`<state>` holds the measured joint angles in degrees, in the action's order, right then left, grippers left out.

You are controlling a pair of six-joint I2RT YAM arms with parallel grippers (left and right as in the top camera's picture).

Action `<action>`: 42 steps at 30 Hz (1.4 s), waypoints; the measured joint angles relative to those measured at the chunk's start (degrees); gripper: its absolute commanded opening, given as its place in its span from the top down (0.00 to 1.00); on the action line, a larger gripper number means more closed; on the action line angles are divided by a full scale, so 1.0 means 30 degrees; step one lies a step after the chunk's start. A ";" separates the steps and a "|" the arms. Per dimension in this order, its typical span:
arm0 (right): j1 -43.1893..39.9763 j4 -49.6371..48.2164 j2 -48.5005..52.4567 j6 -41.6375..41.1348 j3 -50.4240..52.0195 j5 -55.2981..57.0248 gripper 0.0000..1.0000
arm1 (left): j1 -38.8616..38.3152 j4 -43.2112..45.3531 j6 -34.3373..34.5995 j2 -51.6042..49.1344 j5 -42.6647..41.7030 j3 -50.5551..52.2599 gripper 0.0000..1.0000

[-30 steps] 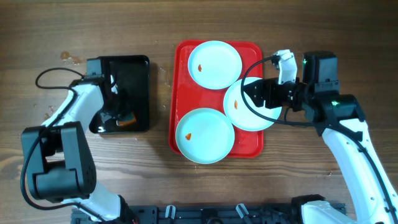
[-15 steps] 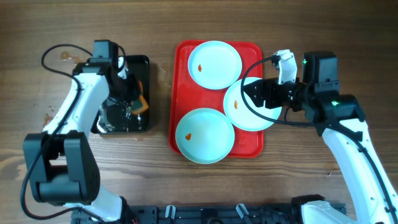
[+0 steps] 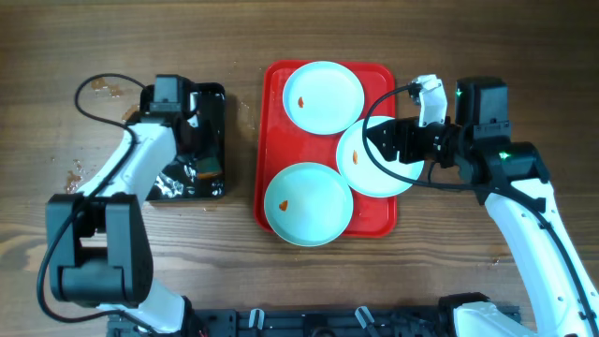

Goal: Clean dirty plates on tray and stack at the side

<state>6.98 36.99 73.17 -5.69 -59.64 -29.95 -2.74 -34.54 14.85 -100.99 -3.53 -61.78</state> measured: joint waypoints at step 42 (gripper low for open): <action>0.1319 -0.1953 1.4943 -0.0168 -0.9551 0.5938 0.60 | -0.5442 0.7257 0.3286 -0.1158 -0.3708 -0.5115 0.96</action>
<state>10.94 31.14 117.99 -6.20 -88.29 -12.14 -19.07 -12.78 24.71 -104.47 -14.66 -77.12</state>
